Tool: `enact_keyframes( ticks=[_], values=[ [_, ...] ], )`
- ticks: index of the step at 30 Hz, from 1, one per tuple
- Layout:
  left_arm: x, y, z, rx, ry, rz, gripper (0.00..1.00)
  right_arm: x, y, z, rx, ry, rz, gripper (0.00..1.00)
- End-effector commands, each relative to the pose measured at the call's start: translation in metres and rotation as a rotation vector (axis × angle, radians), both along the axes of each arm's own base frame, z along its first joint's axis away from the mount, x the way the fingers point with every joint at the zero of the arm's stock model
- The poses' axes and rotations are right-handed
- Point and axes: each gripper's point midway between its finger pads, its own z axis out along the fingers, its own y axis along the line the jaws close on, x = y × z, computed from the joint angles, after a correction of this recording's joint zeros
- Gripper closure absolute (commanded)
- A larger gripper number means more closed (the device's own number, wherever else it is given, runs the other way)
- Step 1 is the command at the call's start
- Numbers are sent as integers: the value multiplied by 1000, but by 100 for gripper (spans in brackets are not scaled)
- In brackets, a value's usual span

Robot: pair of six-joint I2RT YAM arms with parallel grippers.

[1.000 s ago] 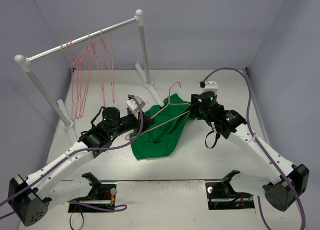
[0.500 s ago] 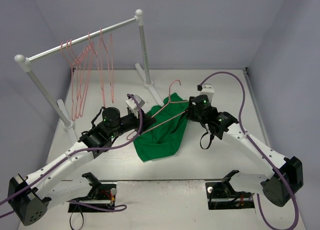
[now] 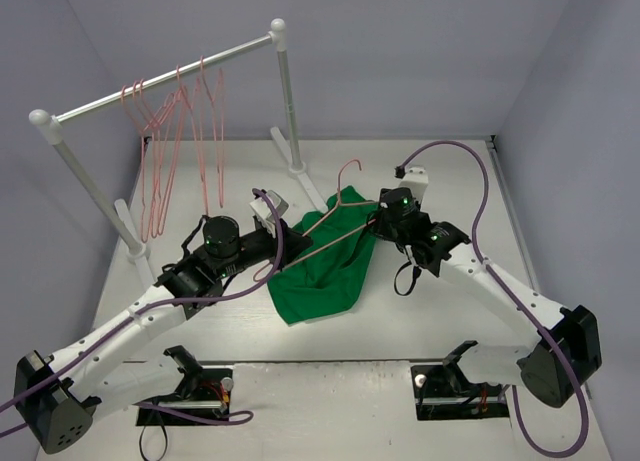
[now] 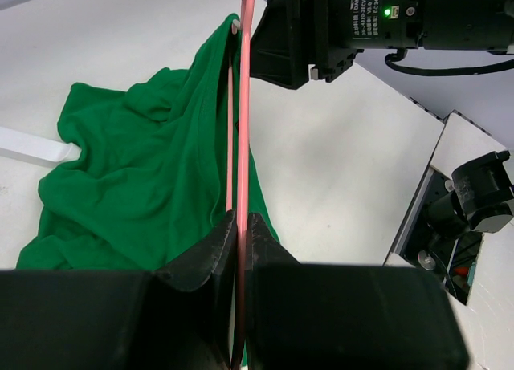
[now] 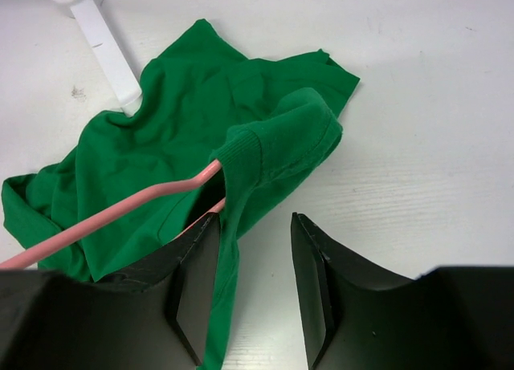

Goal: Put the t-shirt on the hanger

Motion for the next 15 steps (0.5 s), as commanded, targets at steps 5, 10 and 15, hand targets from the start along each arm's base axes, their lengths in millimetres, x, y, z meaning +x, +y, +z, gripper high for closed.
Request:
enact_keyframes(
  ticks=[5, 10, 15],
  values=[
    [-1, -4, 55, -137, -130, -9, 100, 20, 7, 20, 43, -91, -38, 61],
    [-2, -4, 56, -140, -130, -9, 100, 22, 8, 17, 35, -88, -41, 61],
    [-2, -4, 55, -139, -130, -10, 100, 26, 7, 15, 14, -90, -44, 66]
  ],
)
